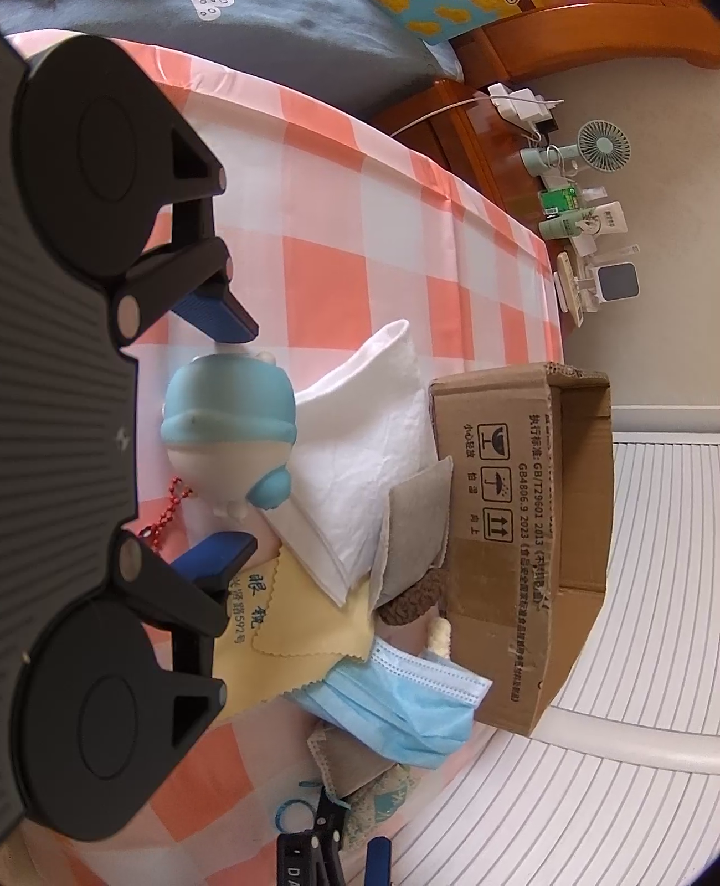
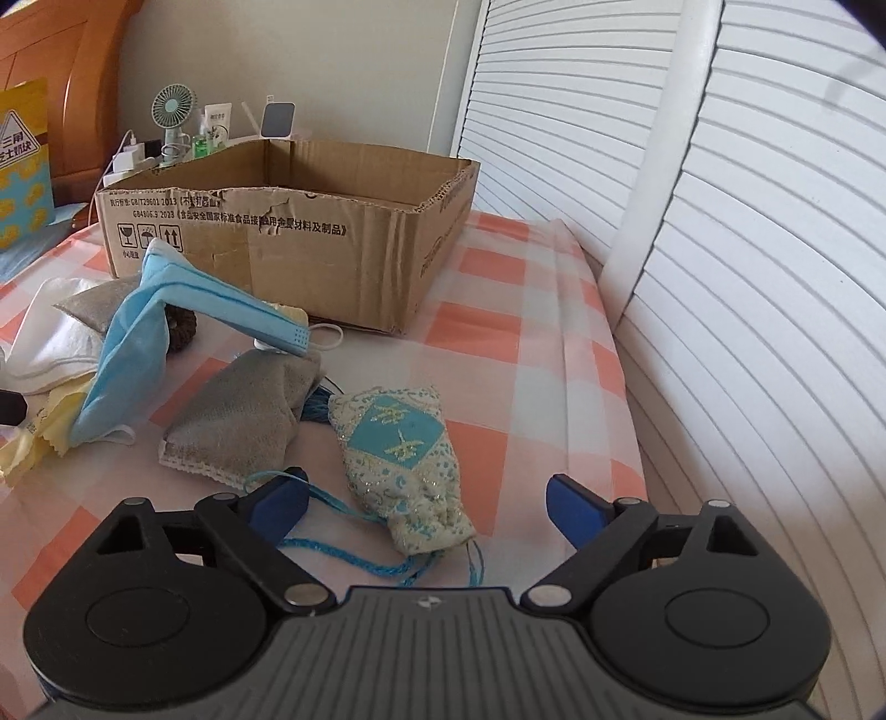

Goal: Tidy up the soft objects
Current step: 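Close the right tool on the floral sachet while the left tool grasps the blue plush toy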

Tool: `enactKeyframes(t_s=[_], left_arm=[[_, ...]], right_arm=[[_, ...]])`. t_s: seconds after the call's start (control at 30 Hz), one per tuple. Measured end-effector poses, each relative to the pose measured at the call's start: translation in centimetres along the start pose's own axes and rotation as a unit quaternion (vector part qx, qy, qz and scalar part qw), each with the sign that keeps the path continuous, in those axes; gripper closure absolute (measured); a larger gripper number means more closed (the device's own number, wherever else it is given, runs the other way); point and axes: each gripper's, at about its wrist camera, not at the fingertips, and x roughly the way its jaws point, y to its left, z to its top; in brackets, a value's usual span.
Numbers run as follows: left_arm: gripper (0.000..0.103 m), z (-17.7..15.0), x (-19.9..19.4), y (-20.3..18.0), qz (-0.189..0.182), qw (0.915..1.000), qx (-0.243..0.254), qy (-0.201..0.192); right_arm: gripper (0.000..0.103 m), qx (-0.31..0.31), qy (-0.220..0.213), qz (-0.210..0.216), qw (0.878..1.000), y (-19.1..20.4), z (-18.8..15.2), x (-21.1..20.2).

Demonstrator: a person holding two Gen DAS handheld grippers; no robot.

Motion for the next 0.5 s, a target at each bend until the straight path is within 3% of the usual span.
enactKeyframes(t_s=[0.2,0.43,0.5], left_arm=[[0.028,0.1,0.1,-0.1,0.0,1.0,0.0,0.001],[0.028,0.2,0.1,-0.2,-0.001,1.0,-0.003,0.004],[0.028,0.2,0.0,-0.2,-0.001,1.0,-0.001,0.004]], right_arm=[[0.022,0.007,-0.008,0.029,1.0,-0.2,0.3,0.7],[0.057,-0.003,-0.011,0.03,0.999,0.7,0.3,-0.1],[0.059,-0.005,-0.01,0.027,1.0,0.8,0.3,-0.4]])
